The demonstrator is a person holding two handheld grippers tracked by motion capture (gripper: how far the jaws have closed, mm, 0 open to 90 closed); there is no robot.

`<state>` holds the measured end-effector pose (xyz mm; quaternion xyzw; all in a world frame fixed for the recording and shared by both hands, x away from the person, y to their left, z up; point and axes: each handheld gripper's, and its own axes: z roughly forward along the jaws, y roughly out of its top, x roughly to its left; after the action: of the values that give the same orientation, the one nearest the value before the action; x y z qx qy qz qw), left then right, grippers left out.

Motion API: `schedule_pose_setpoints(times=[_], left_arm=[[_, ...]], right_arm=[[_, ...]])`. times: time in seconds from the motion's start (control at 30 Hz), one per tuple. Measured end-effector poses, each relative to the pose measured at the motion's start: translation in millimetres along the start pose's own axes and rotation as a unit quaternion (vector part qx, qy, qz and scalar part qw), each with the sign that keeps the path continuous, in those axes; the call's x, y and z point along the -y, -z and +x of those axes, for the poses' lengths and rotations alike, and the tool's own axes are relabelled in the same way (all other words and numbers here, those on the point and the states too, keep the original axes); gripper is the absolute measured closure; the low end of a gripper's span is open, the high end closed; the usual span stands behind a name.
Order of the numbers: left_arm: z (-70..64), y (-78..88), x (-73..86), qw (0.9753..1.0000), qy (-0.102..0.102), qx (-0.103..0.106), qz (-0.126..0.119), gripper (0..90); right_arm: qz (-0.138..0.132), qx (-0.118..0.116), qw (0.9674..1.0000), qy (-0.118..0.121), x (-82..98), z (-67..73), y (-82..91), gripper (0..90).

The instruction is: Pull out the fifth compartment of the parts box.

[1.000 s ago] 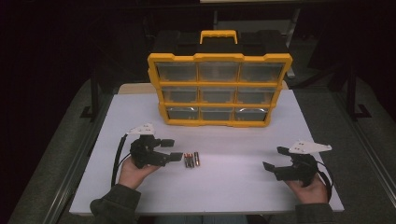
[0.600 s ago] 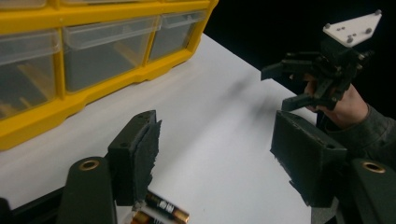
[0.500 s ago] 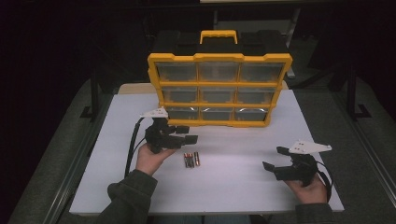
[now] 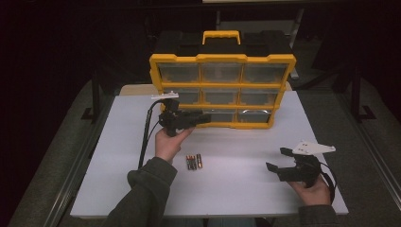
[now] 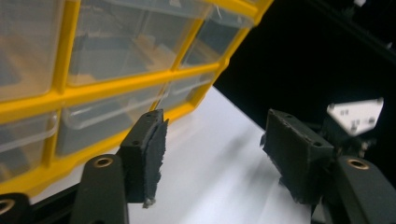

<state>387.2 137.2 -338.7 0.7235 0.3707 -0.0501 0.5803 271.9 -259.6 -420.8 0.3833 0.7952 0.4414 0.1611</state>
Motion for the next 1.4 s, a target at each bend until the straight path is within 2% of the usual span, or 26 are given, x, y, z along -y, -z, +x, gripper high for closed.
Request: schedule_pose_setpoints(times=[0.2,0.23,0.27,0.37,0.4,0.5,0.6,0.7,0.77,0.8,0.87,0.93,1.1,1.17,1.2,1.23,1.33,1.4], left_arm=[[-1.5,-18.9,-7.2,0.9994,0.015,-0.026,-0.018,40.6],[-2.5,-22.8,-8.2,0.9991,0.015,-0.034,-0.021,41.9],[-4.2,-27.5,-9.6,0.9985,0.025,-0.039,-0.029,42.3],[-5.7,-33.0,-12.2,0.9975,0.034,-0.045,-0.042,43.8],[-5.9,-34.2,-13.2,0.9974,0.031,-0.049,-0.043,45.6],[-9.2,-40.7,-17.2,0.9960,0.037,-0.063,-0.052,48.0],[-8.9,-45.3,-19.7,0.9946,0.057,-0.062,-0.062,50.8],[-8.3,-49.2,-21.5,0.9929,0.063,-0.071,-0.070,55.4],[-6.4,-51.9,-21.1,0.9924,0.073,-0.068,-0.072,56.2],[-6.3,-53.5,-20.7,0.9916,0.079,-0.068,-0.077,60.1],[-6.5,-55.7,-18.9,0.9908,0.082,-0.072,-0.079,61.9],[-6.8,-58.2,-18.1,0.9896,0.083,-0.073,-0.092,62.9],[-4.5,-62.1,-19.2,0.9844,0.104,-0.088,-0.112,65.4],[-3.2,-63.5,-18.5,0.9842,0.104,-0.087,-0.114,66.7],[-3.3,-64.1,-18.4,0.9843,0.102,-0.087,-0.116,70.5],[-3.8,-64.7,-18.5,0.9841,0.098,-0.091,-0.117,70.5],[-2.3,-65.1,-18.9,0.9827,0.106,-0.087,-0.124,71.5],[-3.7,-64.8,-19.7,0.9822,0.100,-0.092,-0.130,71.9]], right_arm=[[-0.001,0.000,1.0000,0.002,-0.9,-0.2,0.1,17.5],[-0.002,0.000,1.0000,0.001,-1.1,0.4,0.6,17.7],[-0.002,0.000,1.0000,0.001,-1.2,0.3,0.8,17.7],[-0.005,-0.001,1.0000,0.000,-1.4,-0.8,0.9,17.7],[-0.007,-0.002,1.0000,-0.002,-1.5,-1.4,1.2,17.8],[-0.008,-0.001,1.0000,0.000,-1.5,-1.3,2.1,18.3],[-0.007,0.002,1.0000,-0.002,-0.9,-1.4,4.4,19.2],[-0.017,0.003,0.9998,-0.008,-0.5,-3.6,8.3,19.6],[-0.019,0.002,0.9998,-0.010,-0.3,-4.1,8.6,19.6],[-0.019,0.004,0.9998,-0.010,-0.1,-4.4,8.9,19.6],[-0.020,0.006,0.9997,-0.009,0.0,-4.1,9.5,19.8],[-0.022,0.006,0.9997,-0.008,0.1,-4.3,10.0,20.0],[-0.025,0.006,0.9996,-0.011,0.6,-5.6,10.8,20.0],[-0.024,0.005,0.9997,-0.010,0.6,-5.2,10.3,20.0],[-0.021,0.003,0.9997,-0.009,0.2,-4.4,9.6,20.0],[-0.021,0.003,0.9997,-0.009,0.2,-4.4,9.6,20.0],[-0.022,0.002,0.9997,-0.010,-0.1,-4.6,9.4,19.9],[-0.022,0.002,0.9997,-0.010,-0.1,-4.9,9.3,19.9]])
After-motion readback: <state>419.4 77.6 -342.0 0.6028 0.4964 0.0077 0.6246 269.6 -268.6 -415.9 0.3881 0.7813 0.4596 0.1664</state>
